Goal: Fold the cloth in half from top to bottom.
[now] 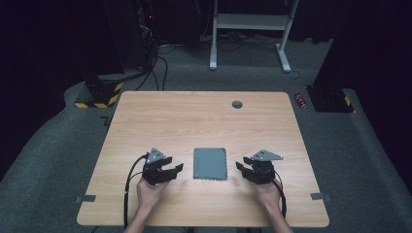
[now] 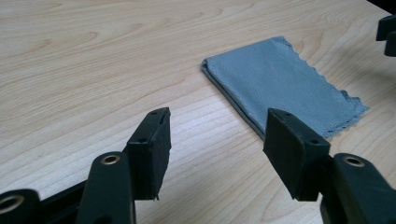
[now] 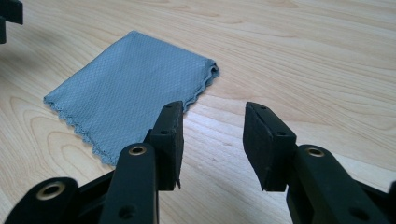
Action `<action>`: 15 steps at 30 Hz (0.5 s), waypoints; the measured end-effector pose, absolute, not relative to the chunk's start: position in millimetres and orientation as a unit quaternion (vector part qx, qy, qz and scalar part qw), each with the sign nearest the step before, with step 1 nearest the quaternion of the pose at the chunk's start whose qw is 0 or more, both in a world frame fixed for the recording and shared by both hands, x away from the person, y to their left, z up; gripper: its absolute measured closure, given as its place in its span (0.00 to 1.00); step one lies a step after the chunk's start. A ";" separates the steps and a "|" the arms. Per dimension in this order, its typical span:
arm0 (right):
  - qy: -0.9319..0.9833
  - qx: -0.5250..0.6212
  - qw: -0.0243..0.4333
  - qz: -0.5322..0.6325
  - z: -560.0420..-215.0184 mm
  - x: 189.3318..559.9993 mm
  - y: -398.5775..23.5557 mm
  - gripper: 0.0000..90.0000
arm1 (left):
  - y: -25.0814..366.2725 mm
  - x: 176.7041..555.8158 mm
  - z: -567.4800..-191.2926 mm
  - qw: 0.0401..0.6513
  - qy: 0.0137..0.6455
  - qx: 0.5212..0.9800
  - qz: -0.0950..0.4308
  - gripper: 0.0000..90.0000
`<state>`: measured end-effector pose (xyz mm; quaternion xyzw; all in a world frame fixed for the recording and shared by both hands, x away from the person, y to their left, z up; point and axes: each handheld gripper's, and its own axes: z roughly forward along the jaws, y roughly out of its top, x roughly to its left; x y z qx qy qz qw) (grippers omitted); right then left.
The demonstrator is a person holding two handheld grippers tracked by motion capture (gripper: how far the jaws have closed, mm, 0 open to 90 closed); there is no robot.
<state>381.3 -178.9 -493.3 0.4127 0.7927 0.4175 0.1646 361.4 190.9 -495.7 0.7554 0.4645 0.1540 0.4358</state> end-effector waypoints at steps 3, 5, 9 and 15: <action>0.791 0.415 0.168 0.417 -492.6 380.6 -183.0 0.64 | 195.6 361.6 -496.6 0.436 0.469 0.752 0.154 0.46; 0.789 0.420 0.169 0.416 -492.8 379.6 -185.7 0.64 | 197.8 361.1 -497.1 0.435 0.472 0.751 0.155 0.46; 0.782 0.428 0.172 0.419 -494.6 379.4 -194.0 0.63 | 204.3 359.7 -498.3 0.434 0.478 0.747 0.159 0.45; 0.774 0.441 0.177 0.420 -495.4 376.3 -205.5 0.63 | 212.4 359.0 -500.6 0.430 0.488 0.742 0.161 0.45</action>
